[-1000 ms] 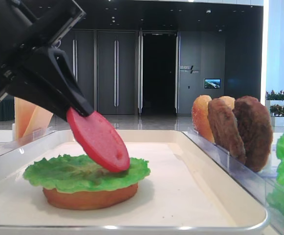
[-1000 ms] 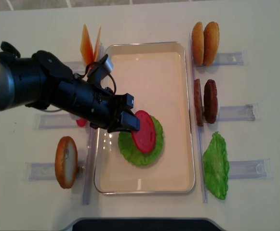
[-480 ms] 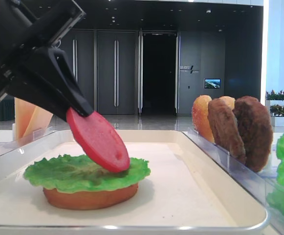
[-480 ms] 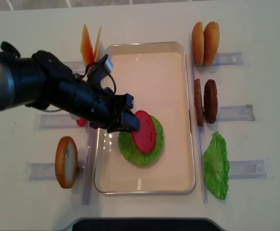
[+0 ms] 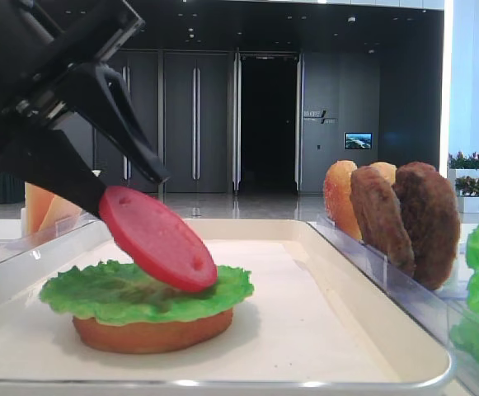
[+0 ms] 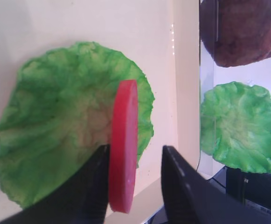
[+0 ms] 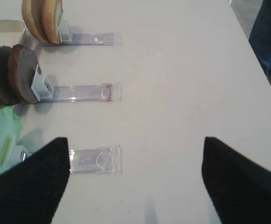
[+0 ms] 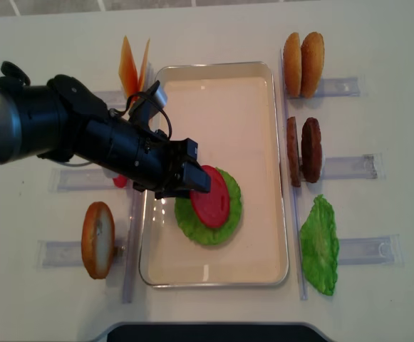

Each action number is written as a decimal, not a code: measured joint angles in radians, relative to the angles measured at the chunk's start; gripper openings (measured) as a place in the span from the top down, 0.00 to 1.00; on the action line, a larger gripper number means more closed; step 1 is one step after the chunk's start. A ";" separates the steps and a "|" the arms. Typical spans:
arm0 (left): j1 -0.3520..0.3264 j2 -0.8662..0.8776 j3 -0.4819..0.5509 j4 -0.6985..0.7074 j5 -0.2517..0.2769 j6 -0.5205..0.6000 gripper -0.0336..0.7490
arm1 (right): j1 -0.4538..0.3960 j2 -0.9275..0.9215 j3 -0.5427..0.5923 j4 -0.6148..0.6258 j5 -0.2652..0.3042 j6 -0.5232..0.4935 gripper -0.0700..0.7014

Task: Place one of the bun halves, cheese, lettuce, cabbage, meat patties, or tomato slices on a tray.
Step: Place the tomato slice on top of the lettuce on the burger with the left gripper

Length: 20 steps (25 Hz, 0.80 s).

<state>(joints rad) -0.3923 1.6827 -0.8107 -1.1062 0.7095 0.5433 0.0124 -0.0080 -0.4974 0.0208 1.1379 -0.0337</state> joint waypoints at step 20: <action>0.000 0.000 0.000 0.019 0.007 -0.061 0.16 | 0.000 0.000 0.000 0.000 0.000 0.000 0.16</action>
<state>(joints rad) -0.3923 1.6827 -0.8107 -1.0876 0.7164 0.4827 0.0124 -0.0080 -0.4974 0.0208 1.1379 -0.0337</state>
